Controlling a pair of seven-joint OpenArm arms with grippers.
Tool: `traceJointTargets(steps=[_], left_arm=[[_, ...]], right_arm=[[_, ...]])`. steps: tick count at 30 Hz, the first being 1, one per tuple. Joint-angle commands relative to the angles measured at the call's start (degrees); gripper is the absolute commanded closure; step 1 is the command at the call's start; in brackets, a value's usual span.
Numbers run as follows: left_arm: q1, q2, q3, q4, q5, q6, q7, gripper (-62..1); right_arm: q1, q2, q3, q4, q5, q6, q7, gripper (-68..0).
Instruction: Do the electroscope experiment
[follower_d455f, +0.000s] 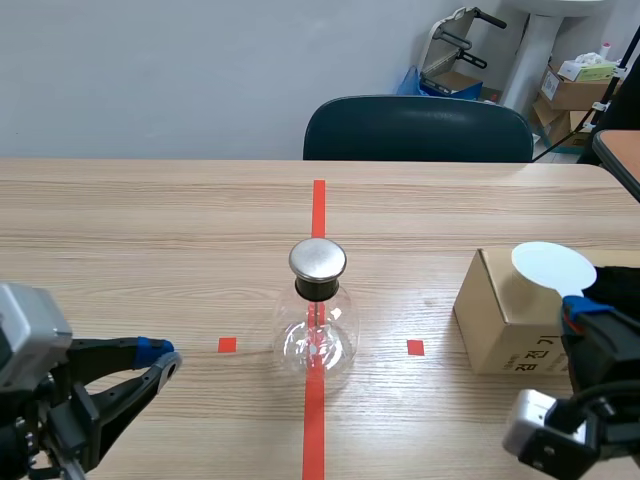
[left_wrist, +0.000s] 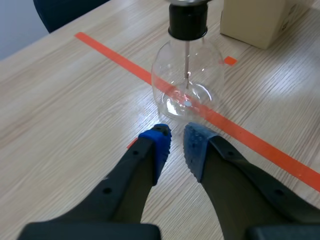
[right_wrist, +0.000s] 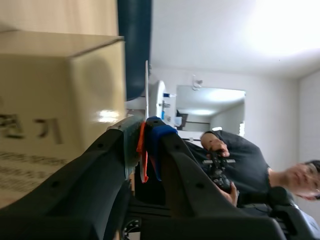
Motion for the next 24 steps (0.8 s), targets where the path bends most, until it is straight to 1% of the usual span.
traceJointTargets(steps=[1, 3, 5, 7, 9, 15, 20, 22, 24], left_arm=[[-1.9, 0.5, 1.4, -1.0, -0.5, 0.2, -1.0, -7.0], [-4.3, 1.3, 3.0, -4.1, -0.5, 0.3, -1.0, -6.5], [-6.6, 2.1, 4.6, -7.0, -0.5, 0.3, -1.1, -5.6], [-8.8, 2.7, 6.2, -9.7, -0.5, 0.6, -1.4, -5.5], [-10.6, 3.5, 7.5, -12.1, -0.5, 1.9, -1.4, -5.5], [-15.2, 5.3, 9.4, -17.2, -0.5, 2.1, -1.9, -4.2], [-18.3, 7.2, 9.4, -20.0, -0.5, 2.0, -1.8, -4.2], [-19.3, 7.7, 9.4, -20.8, -0.4, 1.2, -2.1, -4.2], [-20.3, 8.2, 9.6, -21.4, 0.5, 0.4, -2.2, -4.2]], right_arm=[[0.2, 0.6, 0.5, 4.1, 0.2, -0.9, -0.9, -0.7], [0.6, 0.6, 0.4, 6.6, 0.1, -0.9, -1.4, -0.7], [1.4, 0.6, -0.4, 8.2, -1.2, -0.9, -2.8, -0.7], [2.8, 0.6, -2.3, 8.6, -2.4, -0.9, -4.3, -0.7], [4.3, 0.6, -5.1, 8.6, -4.0, -0.9, -6.8, -0.7], [7.6, 0.5, -13.9, 8.5, -8.5, -0.9, -13.4, -0.7], [9.6, 0.2, -19.3, 6.6, -12.6, -0.8, -18.9, -0.7], [10.5, 0.1, -20.9, 5.2, -14.2, -0.8, -21.0, -0.7], [11.3, 0.1, -22.4, 4.0, -15.2, -0.8, -23.1, -0.7]])
